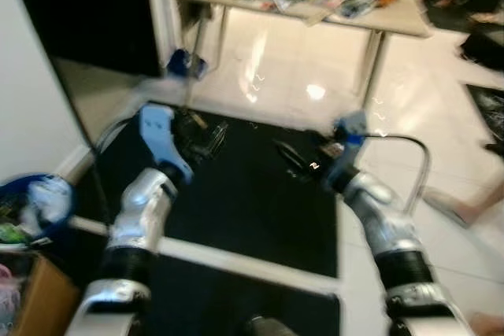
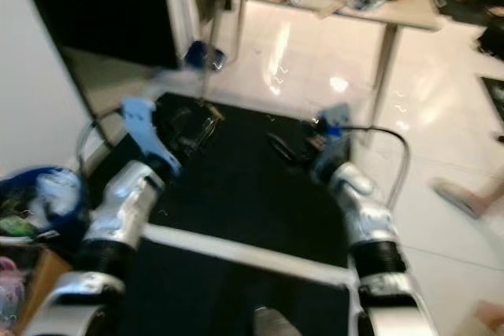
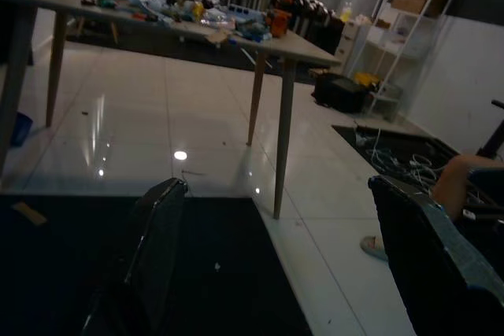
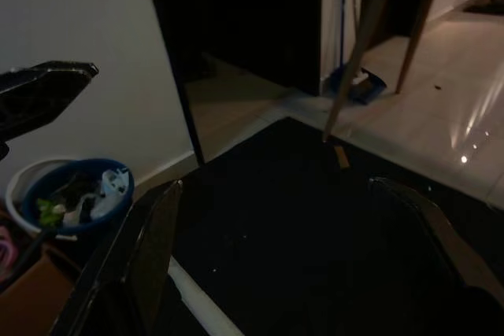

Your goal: Picking trash to rubbish bin

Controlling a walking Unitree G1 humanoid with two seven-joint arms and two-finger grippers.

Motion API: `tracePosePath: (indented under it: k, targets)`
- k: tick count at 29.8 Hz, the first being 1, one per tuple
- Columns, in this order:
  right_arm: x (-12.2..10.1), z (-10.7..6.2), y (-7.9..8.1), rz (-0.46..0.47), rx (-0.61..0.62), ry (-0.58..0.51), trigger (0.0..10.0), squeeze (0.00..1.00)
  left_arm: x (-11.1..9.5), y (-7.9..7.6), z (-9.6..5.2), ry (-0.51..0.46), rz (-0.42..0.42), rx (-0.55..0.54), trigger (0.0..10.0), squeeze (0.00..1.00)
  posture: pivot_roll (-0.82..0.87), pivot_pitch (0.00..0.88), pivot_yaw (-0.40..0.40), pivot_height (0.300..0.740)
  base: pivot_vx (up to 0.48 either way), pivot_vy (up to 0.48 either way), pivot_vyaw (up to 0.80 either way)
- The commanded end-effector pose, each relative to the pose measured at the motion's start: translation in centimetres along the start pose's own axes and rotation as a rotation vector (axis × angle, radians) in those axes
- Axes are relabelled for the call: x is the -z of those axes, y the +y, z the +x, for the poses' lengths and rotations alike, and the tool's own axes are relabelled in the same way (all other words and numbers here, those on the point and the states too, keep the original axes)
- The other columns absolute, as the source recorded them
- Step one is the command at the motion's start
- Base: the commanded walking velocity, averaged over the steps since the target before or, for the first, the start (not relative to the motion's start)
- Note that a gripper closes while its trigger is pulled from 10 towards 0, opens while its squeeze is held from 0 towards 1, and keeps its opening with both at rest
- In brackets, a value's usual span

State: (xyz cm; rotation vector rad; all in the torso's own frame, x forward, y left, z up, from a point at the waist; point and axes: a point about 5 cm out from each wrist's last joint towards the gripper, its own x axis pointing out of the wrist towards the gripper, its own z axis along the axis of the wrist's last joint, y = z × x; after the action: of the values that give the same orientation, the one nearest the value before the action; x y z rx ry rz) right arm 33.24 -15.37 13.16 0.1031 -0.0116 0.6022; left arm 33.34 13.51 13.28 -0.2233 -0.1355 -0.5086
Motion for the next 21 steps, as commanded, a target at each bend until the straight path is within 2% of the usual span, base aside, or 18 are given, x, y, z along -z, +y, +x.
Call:
tracePosePath:
  k: [1, 11, 15, 21]
  targets:
    - [0.17, -0.16, -0.23, 0.006, 0.008, 0.009, 10.0, 0.0, 0.54, -0.02, -0.13, 0.025, -0.015, 0.003, 10.0, 0.0, -0.05, 0.0, -0.01, 0.74, 0.0, 0.0, -0.8]
    - [0.04, -0.16, -0.22, 0.011, 0.01, -0.008, 10.0, 0.0, 0.55, -0.01, -0.09, 0.033, -0.012, 0.005, 10.0, 0.0, -0.05, 0.0, -0.01, 0.74, 0.0, 0.0, -0.77]
    - [-0.09, -0.2, -0.22, 0.013, 0.011, -0.022, 10.0, 0.0, 0.57, -0.01, -0.07, 0.037, -0.008, 0.007, 10.0, 0.0, -0.05, 0.0, -0.01, 0.74, 0.0, 0.0, 0.0]
    - [-0.26, -0.22, -0.22, 0.009, 0.012, -0.034, 10.0, 0.0, 0.56, -0.01, -0.01, 0.041, -0.003, 0.01, 10.0, 0.0, -0.05, 0.0, -0.01, 0.74, 0.361, 0.0, 0.0]
